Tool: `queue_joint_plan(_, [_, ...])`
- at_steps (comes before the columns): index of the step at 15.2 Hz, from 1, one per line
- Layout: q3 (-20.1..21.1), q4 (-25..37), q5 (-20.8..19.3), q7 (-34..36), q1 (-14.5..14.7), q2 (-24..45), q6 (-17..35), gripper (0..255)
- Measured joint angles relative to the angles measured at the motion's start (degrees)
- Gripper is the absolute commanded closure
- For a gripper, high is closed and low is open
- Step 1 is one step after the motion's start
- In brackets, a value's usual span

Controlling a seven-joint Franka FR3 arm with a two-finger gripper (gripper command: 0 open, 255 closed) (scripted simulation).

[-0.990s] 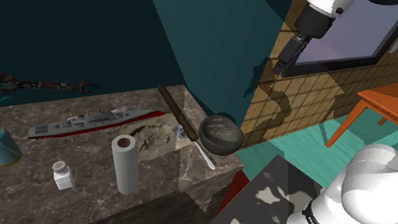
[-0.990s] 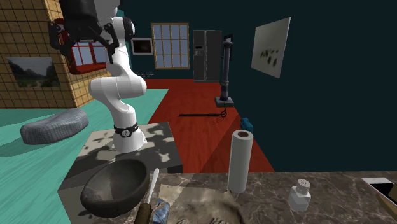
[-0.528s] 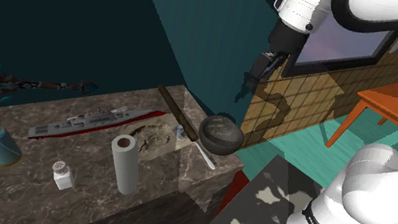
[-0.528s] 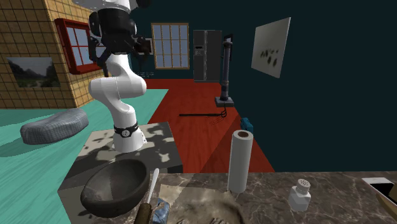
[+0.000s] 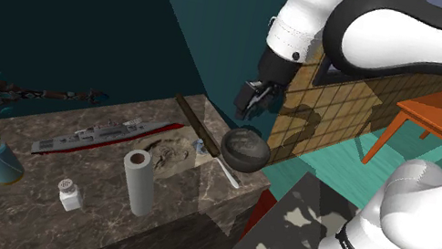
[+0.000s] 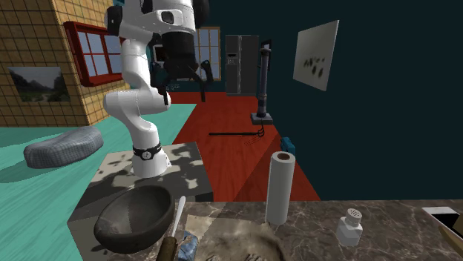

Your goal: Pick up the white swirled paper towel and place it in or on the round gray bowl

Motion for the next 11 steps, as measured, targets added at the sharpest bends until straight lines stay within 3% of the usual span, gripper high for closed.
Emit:
queue_joint_plan(6, [9.4, 4.1, -0.4, 11.5, -1.4, 9.3, 5.8, 0])
queue_joint_plan(11, [17.8, 9.7, -4.5, 22.6, -4.0, 19.4, 10.0, 0])
